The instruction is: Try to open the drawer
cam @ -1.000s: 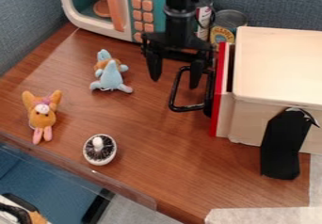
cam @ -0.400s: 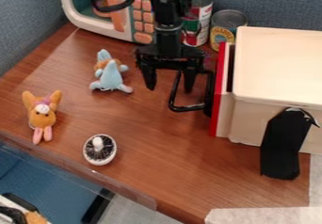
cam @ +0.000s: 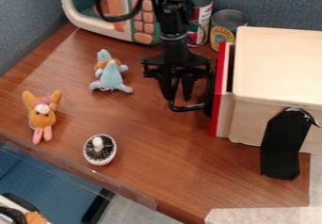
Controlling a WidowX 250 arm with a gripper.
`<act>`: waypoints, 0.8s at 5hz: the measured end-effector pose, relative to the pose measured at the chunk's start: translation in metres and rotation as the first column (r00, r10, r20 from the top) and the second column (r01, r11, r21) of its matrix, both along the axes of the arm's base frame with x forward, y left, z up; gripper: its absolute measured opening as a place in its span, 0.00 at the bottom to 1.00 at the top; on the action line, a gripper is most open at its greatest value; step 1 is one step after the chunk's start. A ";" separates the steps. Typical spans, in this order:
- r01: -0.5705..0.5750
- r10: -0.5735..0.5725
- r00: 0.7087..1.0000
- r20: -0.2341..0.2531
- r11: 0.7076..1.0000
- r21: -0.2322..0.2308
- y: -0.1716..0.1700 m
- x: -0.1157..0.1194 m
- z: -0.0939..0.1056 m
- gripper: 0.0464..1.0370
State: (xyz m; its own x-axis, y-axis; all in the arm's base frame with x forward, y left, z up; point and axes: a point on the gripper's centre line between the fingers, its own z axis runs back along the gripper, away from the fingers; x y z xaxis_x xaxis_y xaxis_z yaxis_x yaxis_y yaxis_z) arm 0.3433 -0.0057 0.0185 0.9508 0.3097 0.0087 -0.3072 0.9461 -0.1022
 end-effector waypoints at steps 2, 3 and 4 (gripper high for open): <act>0.032 -0.027 0.998 0.051 0.994 -0.100 -0.021 0.007 0.001 0.08; 0.045 -0.038 0.998 0.050 0.989 -0.140 -0.031 0.009 0.002 0.08; 0.057 -0.051 0.998 0.045 0.987 -0.149 -0.034 0.008 0.002 0.12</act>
